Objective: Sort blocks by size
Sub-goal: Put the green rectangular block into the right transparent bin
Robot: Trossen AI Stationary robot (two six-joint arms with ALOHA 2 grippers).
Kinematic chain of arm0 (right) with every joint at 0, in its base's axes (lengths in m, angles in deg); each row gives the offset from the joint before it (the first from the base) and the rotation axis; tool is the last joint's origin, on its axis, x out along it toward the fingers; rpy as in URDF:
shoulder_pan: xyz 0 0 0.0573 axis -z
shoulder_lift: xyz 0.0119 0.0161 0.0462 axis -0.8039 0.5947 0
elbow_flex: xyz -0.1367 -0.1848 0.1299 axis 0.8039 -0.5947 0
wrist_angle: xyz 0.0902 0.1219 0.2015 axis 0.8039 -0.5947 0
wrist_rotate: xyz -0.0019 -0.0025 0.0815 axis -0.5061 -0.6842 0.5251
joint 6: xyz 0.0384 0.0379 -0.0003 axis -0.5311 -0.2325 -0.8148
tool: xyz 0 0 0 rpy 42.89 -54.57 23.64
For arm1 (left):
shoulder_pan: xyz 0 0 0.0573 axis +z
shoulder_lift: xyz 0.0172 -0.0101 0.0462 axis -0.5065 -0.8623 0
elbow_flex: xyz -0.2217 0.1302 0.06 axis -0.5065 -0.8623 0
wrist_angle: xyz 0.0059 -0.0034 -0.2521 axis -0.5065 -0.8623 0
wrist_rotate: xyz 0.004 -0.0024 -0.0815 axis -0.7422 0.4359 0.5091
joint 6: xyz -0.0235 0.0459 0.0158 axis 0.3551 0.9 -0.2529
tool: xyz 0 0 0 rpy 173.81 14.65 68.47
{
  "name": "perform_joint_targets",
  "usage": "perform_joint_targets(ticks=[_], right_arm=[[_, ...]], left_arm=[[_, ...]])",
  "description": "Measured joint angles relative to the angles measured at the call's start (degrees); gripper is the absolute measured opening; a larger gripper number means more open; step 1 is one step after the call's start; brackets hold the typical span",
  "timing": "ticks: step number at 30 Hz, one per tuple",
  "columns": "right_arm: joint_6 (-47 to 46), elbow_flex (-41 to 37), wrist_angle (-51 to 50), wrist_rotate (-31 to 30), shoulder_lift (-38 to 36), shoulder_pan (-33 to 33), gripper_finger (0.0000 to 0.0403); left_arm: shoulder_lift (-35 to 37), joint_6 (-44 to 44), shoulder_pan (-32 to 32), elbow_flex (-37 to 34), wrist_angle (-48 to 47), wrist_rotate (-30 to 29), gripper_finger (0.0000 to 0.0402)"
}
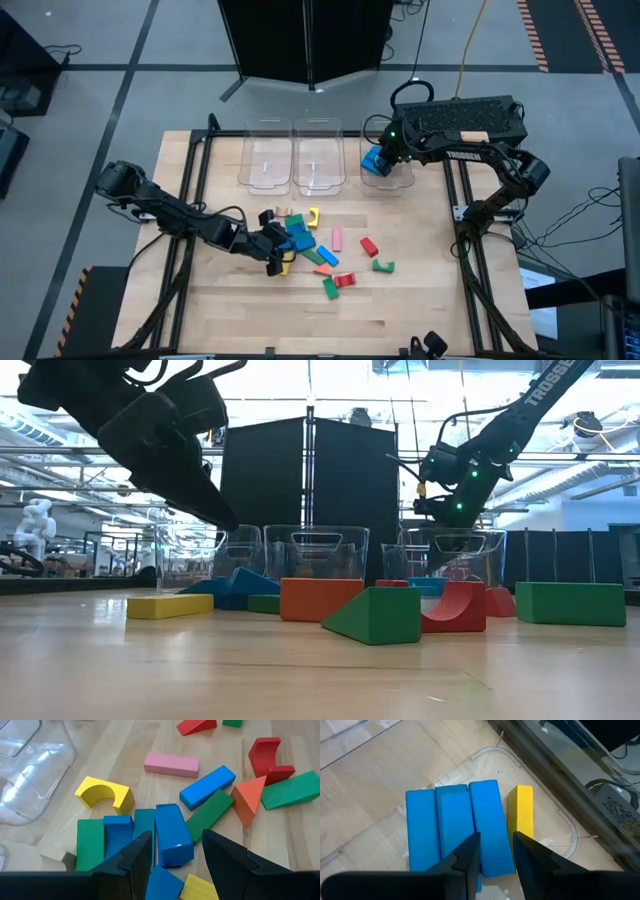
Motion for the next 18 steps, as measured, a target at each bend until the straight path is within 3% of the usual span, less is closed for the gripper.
perform_joint_targets(ticks=[8,18], right_arm=[[-0.02,0.00,0.54,-0.09,-1.47,-0.61,0.0116],[-0.03,0.00,0.74,-0.12,-14.94,-4.52,0.0116]], left_arm=[[0.00,5.54,0.00,0.00,1.46,1.56,0.0176],[0.00,12.80,0.19,0.00,1.75,0.22,0.0176]])
